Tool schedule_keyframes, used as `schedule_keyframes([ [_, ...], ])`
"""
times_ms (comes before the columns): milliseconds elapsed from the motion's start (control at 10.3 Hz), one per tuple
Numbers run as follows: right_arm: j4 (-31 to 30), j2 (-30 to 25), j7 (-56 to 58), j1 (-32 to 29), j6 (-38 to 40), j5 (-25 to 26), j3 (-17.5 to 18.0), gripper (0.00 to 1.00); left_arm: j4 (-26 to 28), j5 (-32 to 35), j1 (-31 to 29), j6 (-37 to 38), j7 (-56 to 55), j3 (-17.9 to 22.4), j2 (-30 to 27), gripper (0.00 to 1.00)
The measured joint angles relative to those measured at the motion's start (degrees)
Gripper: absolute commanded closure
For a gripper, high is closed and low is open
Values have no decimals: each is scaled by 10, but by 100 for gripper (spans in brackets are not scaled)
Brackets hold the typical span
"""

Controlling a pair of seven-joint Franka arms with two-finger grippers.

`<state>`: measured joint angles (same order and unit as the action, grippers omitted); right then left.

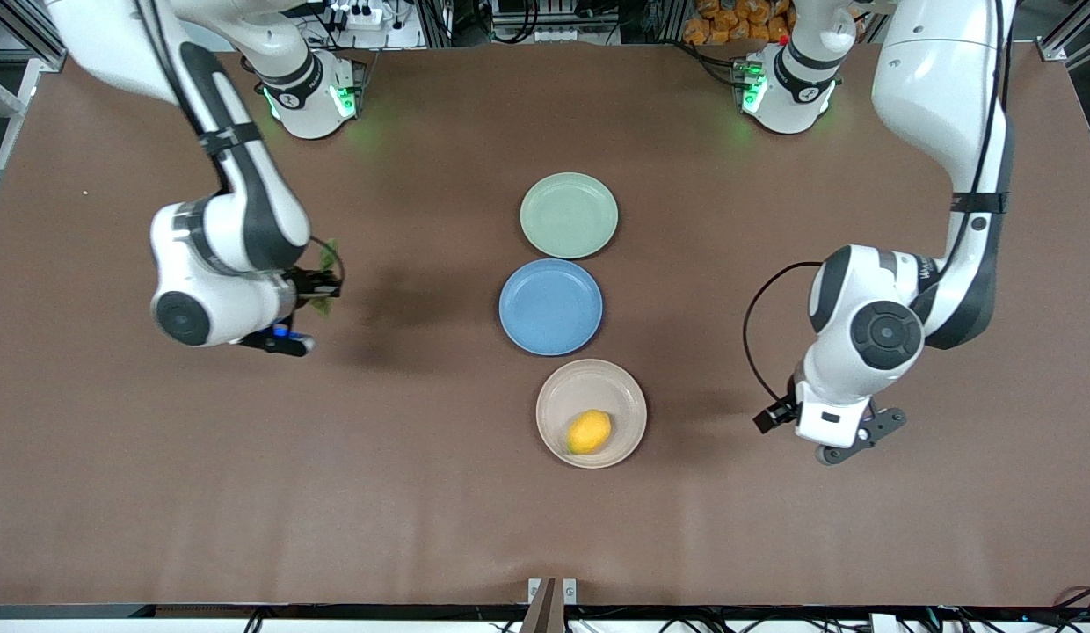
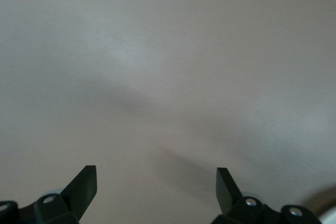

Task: Place lemon and lettuce in plates
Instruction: 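Carry the lettuce with the right gripper over the pale green plate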

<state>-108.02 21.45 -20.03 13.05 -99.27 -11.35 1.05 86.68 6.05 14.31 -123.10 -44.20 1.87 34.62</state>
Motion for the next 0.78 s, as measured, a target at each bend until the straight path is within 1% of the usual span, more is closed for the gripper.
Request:
schedule_keyframes([
  [194,8,0,-48,35,0,-45,21,100,2,0,-22,9,6,1,-3,0],
  [291,13,-1,-83,53,0,-55,31,100,9,0,-31,12,10,2,-7,0],
  [485,22,-2,-143,111,0,-57,41,100,40,0,-45,16,14,1,-28,0],
  [775,29,-5,-238,203,-8,-57,43,100,106,0,-63,16,14,-3,-85,0],
])
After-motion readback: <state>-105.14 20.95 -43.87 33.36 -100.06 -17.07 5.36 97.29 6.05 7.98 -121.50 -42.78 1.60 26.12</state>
